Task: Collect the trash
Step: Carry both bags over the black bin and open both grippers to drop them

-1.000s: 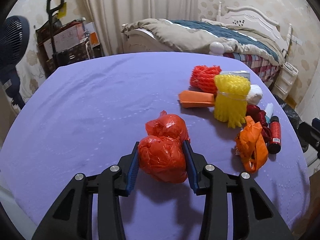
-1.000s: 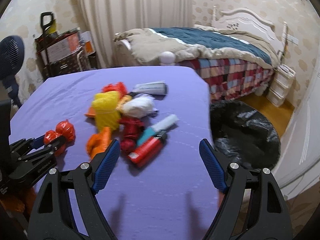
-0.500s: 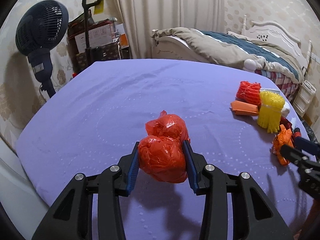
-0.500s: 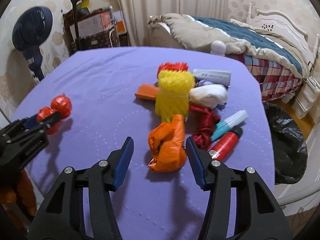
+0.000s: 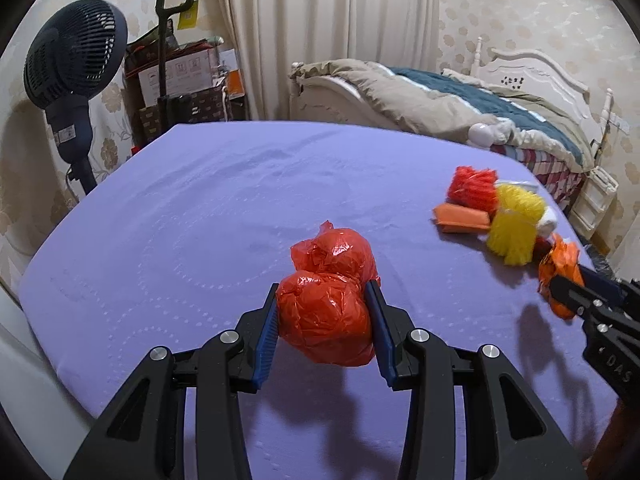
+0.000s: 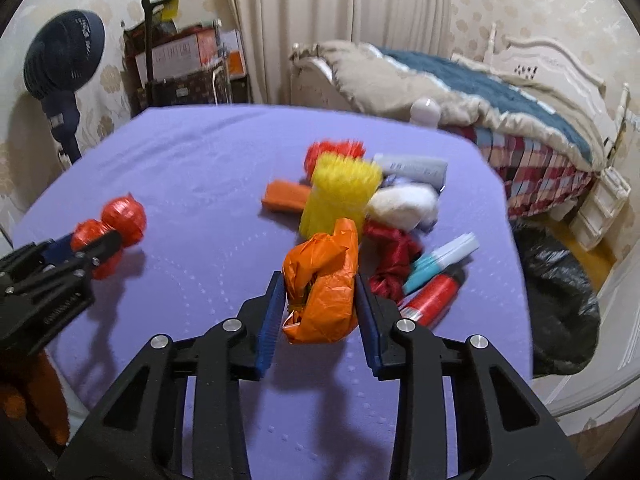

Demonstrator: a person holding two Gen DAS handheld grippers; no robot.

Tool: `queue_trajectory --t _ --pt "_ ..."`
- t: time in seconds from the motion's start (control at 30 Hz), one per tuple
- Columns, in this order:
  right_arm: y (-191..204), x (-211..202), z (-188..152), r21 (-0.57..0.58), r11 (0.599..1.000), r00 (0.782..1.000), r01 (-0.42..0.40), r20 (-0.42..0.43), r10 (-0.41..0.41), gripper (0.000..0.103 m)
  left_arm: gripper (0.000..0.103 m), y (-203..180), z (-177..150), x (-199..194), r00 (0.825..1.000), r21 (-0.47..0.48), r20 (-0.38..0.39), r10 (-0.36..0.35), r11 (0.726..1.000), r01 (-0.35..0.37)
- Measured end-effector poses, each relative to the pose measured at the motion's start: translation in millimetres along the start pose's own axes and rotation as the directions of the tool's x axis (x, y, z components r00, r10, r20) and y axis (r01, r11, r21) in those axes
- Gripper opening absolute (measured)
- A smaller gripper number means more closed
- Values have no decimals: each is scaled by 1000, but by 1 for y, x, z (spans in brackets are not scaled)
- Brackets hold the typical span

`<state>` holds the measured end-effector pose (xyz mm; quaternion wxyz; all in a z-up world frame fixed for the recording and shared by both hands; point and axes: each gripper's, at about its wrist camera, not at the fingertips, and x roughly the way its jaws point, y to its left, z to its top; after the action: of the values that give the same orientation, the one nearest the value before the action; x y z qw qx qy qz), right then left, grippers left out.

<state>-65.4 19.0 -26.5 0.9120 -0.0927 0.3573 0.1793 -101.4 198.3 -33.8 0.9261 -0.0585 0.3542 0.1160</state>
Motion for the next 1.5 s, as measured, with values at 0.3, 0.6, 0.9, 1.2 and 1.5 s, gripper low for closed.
queue_trajectory --t 0.3,0.6,0.9,1.2,1.5 --pt "-61 -49 15 96 992 989 76 122 -88 34 42 -57 25 -20 988 62 80 -133 990 128" --pt "-159 -58 13 230 950 961 209 131 -243 34 42 -151 54 -8 954 167 91 -284 949 267" --pt "-230 -36 2 303 911 943 279 91 -319 34 42 -240 67 17 931 250 46 -363 906 341" --pt "-279 -6 -10 348 881 935 320 35 -354 34 42 -313 71 54 928 323 -2 -373 878 353" --pt "-313 16 -15 383 864 936 326 -1 -352 35 42 -355 70 81 934 364 -44 -355 865 346"
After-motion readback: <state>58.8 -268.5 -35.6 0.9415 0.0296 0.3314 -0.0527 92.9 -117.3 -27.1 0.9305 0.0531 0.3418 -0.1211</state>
